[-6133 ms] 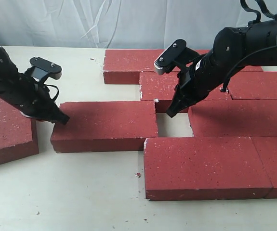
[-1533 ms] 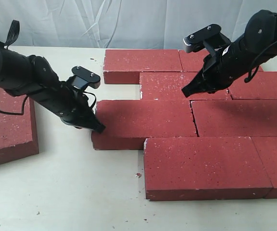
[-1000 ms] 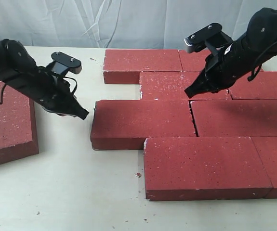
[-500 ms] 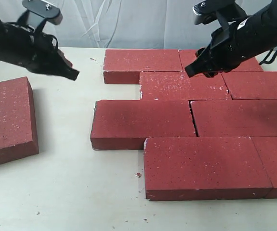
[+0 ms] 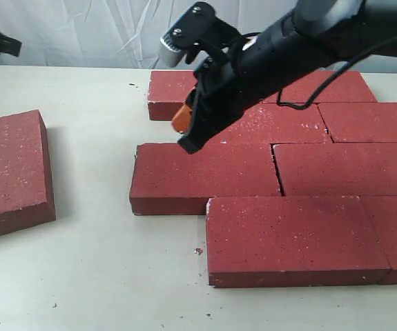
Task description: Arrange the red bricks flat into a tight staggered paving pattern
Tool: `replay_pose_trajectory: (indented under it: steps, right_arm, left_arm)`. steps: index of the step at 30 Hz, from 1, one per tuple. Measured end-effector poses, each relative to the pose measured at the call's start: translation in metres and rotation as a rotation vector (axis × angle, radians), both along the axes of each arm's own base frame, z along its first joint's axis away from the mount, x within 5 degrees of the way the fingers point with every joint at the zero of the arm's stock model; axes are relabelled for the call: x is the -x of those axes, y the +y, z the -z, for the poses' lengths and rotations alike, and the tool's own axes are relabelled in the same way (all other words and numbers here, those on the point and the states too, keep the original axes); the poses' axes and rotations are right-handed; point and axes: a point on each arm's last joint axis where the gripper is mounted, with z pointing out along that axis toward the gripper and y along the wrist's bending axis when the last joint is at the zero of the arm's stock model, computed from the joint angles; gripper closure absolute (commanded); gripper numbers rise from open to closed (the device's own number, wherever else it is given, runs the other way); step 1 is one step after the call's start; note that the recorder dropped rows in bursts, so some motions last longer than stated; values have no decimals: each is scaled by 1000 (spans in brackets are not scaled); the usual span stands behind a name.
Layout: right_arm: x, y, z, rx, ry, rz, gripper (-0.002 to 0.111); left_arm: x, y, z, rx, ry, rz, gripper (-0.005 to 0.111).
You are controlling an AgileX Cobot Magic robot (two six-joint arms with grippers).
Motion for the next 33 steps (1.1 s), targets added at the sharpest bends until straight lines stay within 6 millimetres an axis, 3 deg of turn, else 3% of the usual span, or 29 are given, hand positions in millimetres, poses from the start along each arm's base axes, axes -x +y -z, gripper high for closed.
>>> replay_pose_trajectory:
  steps: [8,19,25,33]
  right_arm:
    - [3,80,8,3,96,-247,109]
    - [31,185,74,68,148,-477,109]
    - [43,216,100,121,105,-560,109]
    - [34,227,127,137,51,-537,109]
  left_arm:
    - [-23,38,40,-145,230,-114,107]
    - [-81,48,84,-154,332,-141,107]
    - [-105,52,110,-158,412,-139,107]
    - [-115,52,140,-141,477,-137,107]
